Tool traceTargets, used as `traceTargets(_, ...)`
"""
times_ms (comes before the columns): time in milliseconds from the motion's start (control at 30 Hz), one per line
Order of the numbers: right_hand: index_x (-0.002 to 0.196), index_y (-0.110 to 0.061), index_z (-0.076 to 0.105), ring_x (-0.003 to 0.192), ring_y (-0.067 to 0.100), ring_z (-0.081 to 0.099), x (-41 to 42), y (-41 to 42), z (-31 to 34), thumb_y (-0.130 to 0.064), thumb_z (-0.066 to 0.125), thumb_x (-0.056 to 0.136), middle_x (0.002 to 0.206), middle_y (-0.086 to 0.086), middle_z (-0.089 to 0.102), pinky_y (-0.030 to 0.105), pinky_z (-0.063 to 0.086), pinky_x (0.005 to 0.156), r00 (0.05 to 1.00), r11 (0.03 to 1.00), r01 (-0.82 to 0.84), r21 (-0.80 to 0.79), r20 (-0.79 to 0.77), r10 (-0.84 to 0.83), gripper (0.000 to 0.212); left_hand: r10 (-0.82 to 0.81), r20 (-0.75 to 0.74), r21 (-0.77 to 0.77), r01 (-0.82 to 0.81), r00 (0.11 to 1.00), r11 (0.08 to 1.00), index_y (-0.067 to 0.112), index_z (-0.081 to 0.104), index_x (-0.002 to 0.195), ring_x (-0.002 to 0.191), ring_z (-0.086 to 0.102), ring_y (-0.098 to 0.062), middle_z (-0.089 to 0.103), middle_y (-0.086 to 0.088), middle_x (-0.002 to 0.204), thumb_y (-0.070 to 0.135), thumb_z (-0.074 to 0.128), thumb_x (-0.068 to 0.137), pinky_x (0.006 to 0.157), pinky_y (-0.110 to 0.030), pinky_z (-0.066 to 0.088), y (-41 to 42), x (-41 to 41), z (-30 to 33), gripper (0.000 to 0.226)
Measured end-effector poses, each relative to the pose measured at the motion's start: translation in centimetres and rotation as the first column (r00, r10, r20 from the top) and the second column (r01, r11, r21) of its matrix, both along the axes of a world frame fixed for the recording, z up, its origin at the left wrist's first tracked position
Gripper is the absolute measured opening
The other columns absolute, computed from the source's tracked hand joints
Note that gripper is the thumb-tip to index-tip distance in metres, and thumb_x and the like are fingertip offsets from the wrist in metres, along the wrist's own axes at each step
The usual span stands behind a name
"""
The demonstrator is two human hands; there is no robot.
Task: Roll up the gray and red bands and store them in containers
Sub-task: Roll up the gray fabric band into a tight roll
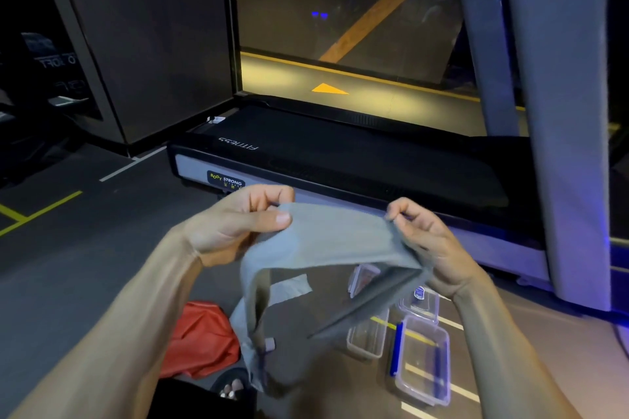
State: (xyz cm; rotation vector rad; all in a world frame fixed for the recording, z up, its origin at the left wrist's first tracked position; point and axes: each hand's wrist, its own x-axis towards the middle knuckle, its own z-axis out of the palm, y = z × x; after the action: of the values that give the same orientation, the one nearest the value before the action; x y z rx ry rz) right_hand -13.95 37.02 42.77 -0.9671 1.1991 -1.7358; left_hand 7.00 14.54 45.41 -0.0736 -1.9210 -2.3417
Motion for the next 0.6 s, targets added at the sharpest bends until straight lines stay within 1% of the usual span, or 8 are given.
traceTargets(33,0.089,-0.019,0.062,0.068,0.011,0.059,-0.1,0.3,0.3,-0.026,0.078,0.084,0.082,0.004,0.059,0.02,0.051,0.06,0.999,0.999,-0.003,-0.043,0.049,0.005,0.018,0.033,0.062,-0.09,-0.027,0.998,0.996,0.017,0.054,0.072,0.047,0.034,-0.009,0.039,-0.003,0.057,0.028,0.083,0.081,0.044,-0.016,0.03,-0.4,0.1,-0.2,0.032)
traceTargets(100,0.087,-0.019,0.062,0.067,0.01,0.058,-0.1,0.6,0.7,-0.031,0.086,0.078,0.082,0.001,0.057,0.02,0.052,0.06,0.994,0.994,-0.011,-0.108,0.103,0.022,0.029,0.102,0.185,-0.302,-0.043,0.977,0.952,0.014,0.057,0.075,0.048,0.039,-0.006,0.048,0.0,0.056,0.021,0.076,0.09,0.046,-0.015,0.031,-0.9,0.3,-0.7,0.026)
traceTargets(133,0.087,-0.018,0.063,0.067,0.009,0.057,0.0,0.6,0.9,-0.032,0.088,0.077,0.082,0.001,0.056,0.021,0.052,0.06,0.993,0.992,-0.014,-0.122,0.114,0.028,0.03,0.113,0.223,-0.357,-0.027,0.968,0.934,0.013,0.057,0.076,0.049,0.042,-0.004,0.052,0.004,0.056,0.017,0.072,0.092,0.047,-0.014,0.032,-0.8,0.2,-0.9,0.022)
traceTargets(200,0.087,-0.018,0.063,0.066,0.009,0.058,0.1,0.3,0.8,-0.024,0.081,0.084,0.08,-0.001,0.057,0.021,0.053,0.06,0.992,0.992,-0.014,-0.128,0.126,0.03,0.019,0.104,0.252,-0.383,0.0,0.962,0.924,0.012,0.056,0.078,0.05,0.043,-0.003,0.053,0.009,0.056,0.01,0.066,0.094,0.049,-0.014,0.032,-0.8,0.0,-0.8,0.019)
traceTargets(267,0.086,-0.018,0.063,0.065,0.009,0.059,0.1,0.2,0.7,-0.024,0.077,0.086,0.079,-0.001,0.059,0.021,0.053,0.059,0.993,0.994,0.003,-0.111,0.121,0.011,0.014,0.071,0.236,-0.372,0.023,0.969,0.928,0.016,0.058,0.076,0.051,0.041,-0.003,0.052,0.01,0.056,0.014,0.068,0.093,0.051,-0.015,0.031,-0.9,0.1,-0.6,0.02)
traceTargets(333,0.088,-0.018,0.063,0.066,0.011,0.058,-0.2,0.2,0.4,-0.034,0.086,0.079,0.08,0.002,0.057,0.022,0.053,0.059,0.995,0.996,-0.006,-0.086,0.101,0.015,0.03,0.011,0.169,-0.3,0.04,0.986,0.953,0.023,0.061,0.072,0.051,0.039,-0.004,0.049,0.008,0.056,0.028,0.077,0.087,0.052,-0.015,0.031,-0.9,0.4,-0.5,0.023)
traceTargets(467,0.092,-0.017,0.064,0.067,0.014,0.051,-0.3,-0.4,-1.0,-0.042,0.088,0.076,0.082,0.007,0.054,0.022,0.046,0.06,0.998,0.999,-0.021,0.045,-0.05,0.023,0.038,-0.056,-0.022,0.049,0.058,0.998,0.997,0.017,0.054,0.071,0.052,0.043,-0.01,0.034,-0.007,0.06,0.036,0.09,0.072,0.051,-0.017,0.039,-0.3,0.0,-0.7,0.041)
traceTargets(600,0.094,-0.02,0.066,0.065,0.012,0.048,0.5,-1.3,-1.8,-0.048,0.084,0.078,0.077,0.008,0.05,0.019,0.041,0.059,0.989,0.989,-0.069,0.127,-0.119,0.085,0.037,-0.115,-0.108,0.173,0.132,0.988,0.976,0.016,0.05,0.076,0.058,0.052,-0.009,0.052,0.0,0.066,0.03,0.088,0.076,0.053,-0.018,0.038,1.0,-1.1,-0.7,0.04)
